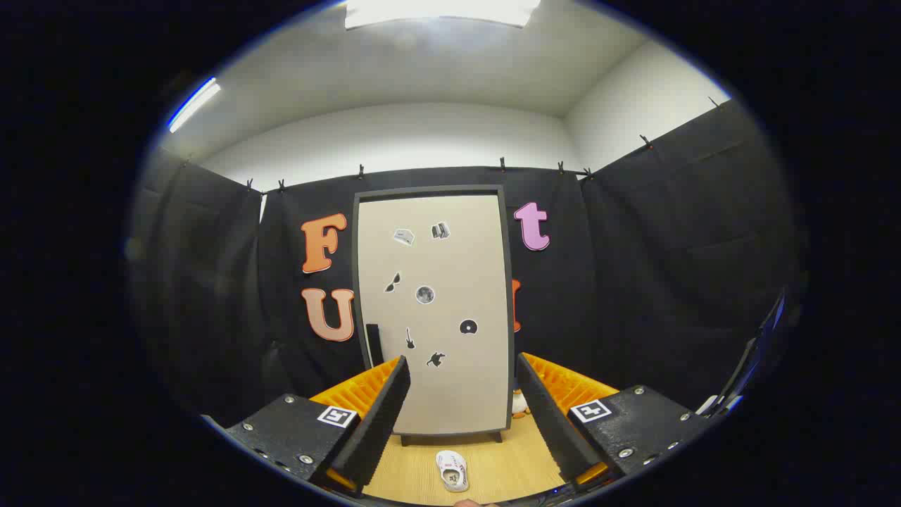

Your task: Open the shoe cabinet door, grab the shoes and put them into the shoe cabinet, then close the shoe cabinet door.

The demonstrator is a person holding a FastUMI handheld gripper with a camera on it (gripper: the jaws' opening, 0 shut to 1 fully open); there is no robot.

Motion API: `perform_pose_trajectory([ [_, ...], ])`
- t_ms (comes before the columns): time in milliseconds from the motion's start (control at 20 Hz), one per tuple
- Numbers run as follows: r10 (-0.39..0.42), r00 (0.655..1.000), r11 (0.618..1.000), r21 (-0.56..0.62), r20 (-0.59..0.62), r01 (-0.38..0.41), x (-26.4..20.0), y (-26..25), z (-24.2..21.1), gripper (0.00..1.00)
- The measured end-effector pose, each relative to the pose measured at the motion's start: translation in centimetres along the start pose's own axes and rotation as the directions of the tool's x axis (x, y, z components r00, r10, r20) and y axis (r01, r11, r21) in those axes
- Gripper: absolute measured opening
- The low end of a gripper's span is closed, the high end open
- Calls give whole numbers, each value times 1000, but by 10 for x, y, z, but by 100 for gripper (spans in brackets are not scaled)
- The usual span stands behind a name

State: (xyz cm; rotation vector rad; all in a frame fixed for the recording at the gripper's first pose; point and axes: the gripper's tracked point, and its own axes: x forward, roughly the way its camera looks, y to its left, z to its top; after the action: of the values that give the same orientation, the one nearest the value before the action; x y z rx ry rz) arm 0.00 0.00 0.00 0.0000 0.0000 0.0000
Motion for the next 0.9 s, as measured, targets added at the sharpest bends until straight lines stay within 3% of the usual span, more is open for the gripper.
perform_pose_trajectory([
  [900, 43, 999, 999, -2, -28, -43, 24, 33, -17, 95],
])
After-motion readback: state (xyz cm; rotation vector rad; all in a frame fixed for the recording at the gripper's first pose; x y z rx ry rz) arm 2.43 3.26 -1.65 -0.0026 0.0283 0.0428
